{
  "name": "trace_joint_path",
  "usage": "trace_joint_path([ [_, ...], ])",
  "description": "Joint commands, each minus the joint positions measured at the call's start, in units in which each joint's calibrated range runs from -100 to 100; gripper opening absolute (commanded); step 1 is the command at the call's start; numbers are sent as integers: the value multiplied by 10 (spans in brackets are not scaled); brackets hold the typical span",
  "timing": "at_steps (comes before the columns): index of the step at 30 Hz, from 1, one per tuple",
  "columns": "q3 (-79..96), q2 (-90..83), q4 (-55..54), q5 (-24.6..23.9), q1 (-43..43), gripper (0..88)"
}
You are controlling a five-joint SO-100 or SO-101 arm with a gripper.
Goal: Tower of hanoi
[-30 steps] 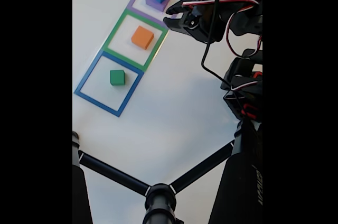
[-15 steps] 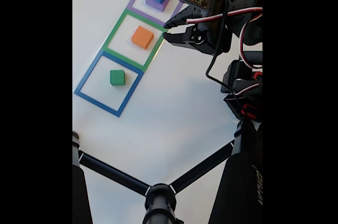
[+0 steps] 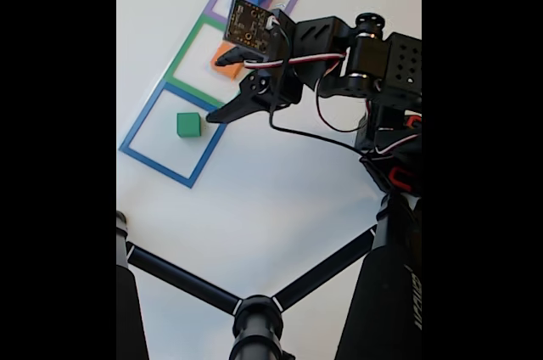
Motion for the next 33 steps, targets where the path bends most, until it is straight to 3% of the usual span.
trace_joint_path([
  [1,94,39,-218,5,16,377],
  [10,189,202,-502,5,29,379],
  [16,206,309,-631,5,17,379],
  [33,173,578,-867,5,-14,382],
])
